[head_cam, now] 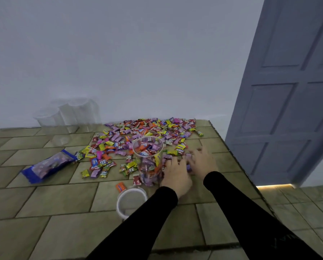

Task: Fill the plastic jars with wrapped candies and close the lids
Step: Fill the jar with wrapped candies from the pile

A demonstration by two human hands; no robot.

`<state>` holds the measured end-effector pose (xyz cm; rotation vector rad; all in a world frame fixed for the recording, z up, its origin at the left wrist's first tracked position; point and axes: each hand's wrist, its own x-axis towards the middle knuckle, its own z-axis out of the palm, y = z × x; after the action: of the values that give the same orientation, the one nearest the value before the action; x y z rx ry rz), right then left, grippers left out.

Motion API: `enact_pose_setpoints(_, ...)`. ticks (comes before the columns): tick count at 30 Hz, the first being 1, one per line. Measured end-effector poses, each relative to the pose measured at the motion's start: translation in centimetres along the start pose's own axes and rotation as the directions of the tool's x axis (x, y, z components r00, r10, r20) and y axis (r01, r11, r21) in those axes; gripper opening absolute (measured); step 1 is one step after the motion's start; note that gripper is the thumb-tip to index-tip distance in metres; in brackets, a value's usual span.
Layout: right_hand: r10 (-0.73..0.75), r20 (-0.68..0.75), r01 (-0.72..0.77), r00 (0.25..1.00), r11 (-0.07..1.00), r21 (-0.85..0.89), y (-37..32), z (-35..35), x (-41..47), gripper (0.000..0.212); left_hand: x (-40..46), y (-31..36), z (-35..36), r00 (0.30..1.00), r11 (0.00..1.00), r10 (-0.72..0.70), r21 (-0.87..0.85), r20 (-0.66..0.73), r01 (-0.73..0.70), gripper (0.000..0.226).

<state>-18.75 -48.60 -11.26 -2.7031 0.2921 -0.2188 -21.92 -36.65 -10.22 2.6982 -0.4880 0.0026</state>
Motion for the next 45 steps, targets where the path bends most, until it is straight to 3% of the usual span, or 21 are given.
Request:
enact_pose_setpoints(6, -0.030, 0.093, 0.041, 0.995, 0.992, -0.118, 1.7, 1.3, 0.4, 0.054, 0.0, -1.2, 2.2, 0.995, 0.991, 0.002, 0.133, 0.103, -0.016, 0.059)
enact_pose_setpoints(12, -0.011, 0.226, 0.052, 0.974, 0.983, -0.175, 1.5, 3.1, 2.2, 0.058, 1.6, -1.4, 3.0, 0.990, 0.997, -0.075, -0.014, 0.123, 0.077, 0.058)
enact_pose_setpoints(19, -0.125, 0.168, 0.171, 0.978, 0.938, -0.301, 1.1, 4.9, 5.0, 0.061, 4.8, -1.7, 4.0, 0.972, 0.971, -0.232, -0.049, 0.027, 0.233, 0.061)
enact_pose_setpoints(22, -0.194, 0.148, 0.236, 0.970, 0.902, -0.362, 0.7, 5.2, 6.4, 0.082, 5.7, -1.8, 4.4, 0.963, 0.965, -0.263, -0.027, -0.054, 0.262, 0.056)
enact_pose_setpoints(26, -0.234, 0.174, 0.285, 0.956, 0.879, -0.383, 0.5, 5.5, 7.7, 0.090, 6.9, -2.2, 4.0, 0.957, 0.957, -0.289, -0.032, -0.012, 0.289, 0.069)
enact_pose_setpoints(28, -0.245, 0.174, 0.294, 0.954, 0.885, -0.362, 0.4, 5.5, 7.9, 0.086, 7.4, -2.5, 3.7, 0.959, 0.958, -0.284, -0.038, 0.016, 0.284, 0.072)
enact_pose_setpoints(30, -0.251, 0.150, 0.287, 0.956, 0.908, -0.305, 0.4, 5.7, 8.1, 0.068, 8.0, -2.8, 3.8, 0.959, 0.958, -0.284, -0.034, 0.011, 0.284, 0.070)
enact_pose_setpoints(35, -0.248, 0.080, 0.256, 0.965, 0.961, -0.107, 0.6, 6.2, 8.2, 0.034, 8.4, -2.8, 3.9, 0.957, 0.956, -0.289, 0.045, -0.025, 0.290, 0.050)
enact_pose_setpoints(37, -0.236, 0.091, 0.246, 0.967, 0.963, -0.108, 0.5, 6.0, 7.8, 0.032, 8.6, -2.9, 4.7, 0.959, 0.969, -0.211, 0.092, -0.187, 0.231, 0.043)
enact_pose_setpoints(38, -0.224, 0.103, 0.235, 0.969, 0.965, -0.114, 0.4, 5.9, 7.7, 0.033, 8.5, -2.7, 4.9, 0.961, 0.968, -0.190, 0.125, -0.199, 0.218, 0.039)
enact_pose_setpoints(42, -0.189, 0.111, 0.199, 0.976, 0.976, -0.090, 0.3, 5.6, 7.4, 0.037, 8.1, -2.5, 5.1, 0.972, 0.968, -0.198, 0.131, -0.126, 0.214, 0.031)
enact_pose_setpoints(45, -0.120, 0.058, 0.115, 0.991, 0.991, 0.073, 0.4, 5.0, 7.3, 0.037, 8.5, -2.5, 5.3, 0.965, 0.958, -0.228, 0.145, -0.129, 0.246, 0.032)
